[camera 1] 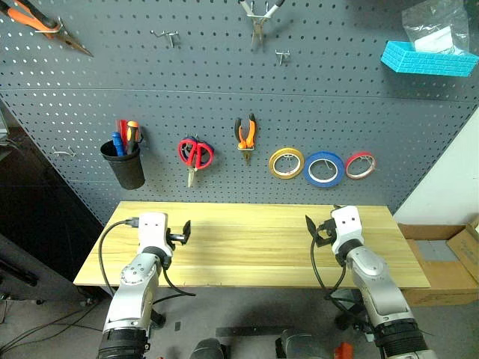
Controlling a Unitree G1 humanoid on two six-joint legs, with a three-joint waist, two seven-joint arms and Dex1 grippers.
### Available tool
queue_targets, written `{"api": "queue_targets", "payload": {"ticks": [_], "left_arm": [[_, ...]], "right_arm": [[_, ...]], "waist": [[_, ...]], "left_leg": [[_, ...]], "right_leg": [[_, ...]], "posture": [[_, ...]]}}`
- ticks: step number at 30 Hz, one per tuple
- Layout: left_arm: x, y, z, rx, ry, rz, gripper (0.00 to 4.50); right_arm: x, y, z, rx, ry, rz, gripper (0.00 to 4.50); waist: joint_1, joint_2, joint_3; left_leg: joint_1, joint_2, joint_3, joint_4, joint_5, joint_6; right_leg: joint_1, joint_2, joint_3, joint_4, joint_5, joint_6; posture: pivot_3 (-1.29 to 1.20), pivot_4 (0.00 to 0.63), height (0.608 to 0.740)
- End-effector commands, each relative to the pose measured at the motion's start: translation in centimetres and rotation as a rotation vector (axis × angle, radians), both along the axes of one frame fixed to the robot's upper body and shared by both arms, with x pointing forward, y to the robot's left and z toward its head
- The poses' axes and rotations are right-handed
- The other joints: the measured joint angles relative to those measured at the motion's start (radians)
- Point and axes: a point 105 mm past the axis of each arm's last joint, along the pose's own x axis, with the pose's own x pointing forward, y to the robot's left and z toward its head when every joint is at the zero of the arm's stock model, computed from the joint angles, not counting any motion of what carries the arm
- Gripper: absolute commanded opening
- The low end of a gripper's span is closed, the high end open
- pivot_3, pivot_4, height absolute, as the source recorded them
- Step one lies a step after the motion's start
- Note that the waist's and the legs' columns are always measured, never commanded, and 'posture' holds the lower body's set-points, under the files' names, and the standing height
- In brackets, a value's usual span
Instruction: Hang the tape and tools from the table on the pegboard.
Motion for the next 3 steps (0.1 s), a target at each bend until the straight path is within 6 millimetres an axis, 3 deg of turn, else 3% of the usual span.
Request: {"api": "queue_targets", "payload": {"ticks": [1, 3], "left_arm": [[0.73, 0.97, 1.99, 0.023, -0.119, 0.056, 4.47], [0.73, 1.13, 2.08, 0.041, -0.140, 0.061, 4.47]], "right_arm": [[0.21, -0.22, 0.33, 0.014, -0.046, -0.009, 4.50], [0.19, 0.01, 0.14, 0.016, -0.046, 0.003, 4.50]], "waist": [[0.000, 0.001, -0.002], [0.000, 0.002, -0.003]], "left_leg": [[0.000, 0.000, 0.000, 0.000, 0.000, 0.000], [0.000, 0.000, 0.000, 0.000, 0.000, 0.000]], "right_leg": [[0.000, 0.000, 0.000, 0.000, 0.000, 0.000], [0.000, 0.000, 0.000, 0.000, 0.000, 0.000]], "posture": [[-0.07, 0.000, 0.740], [-0.07, 0.000, 0.740]]}}
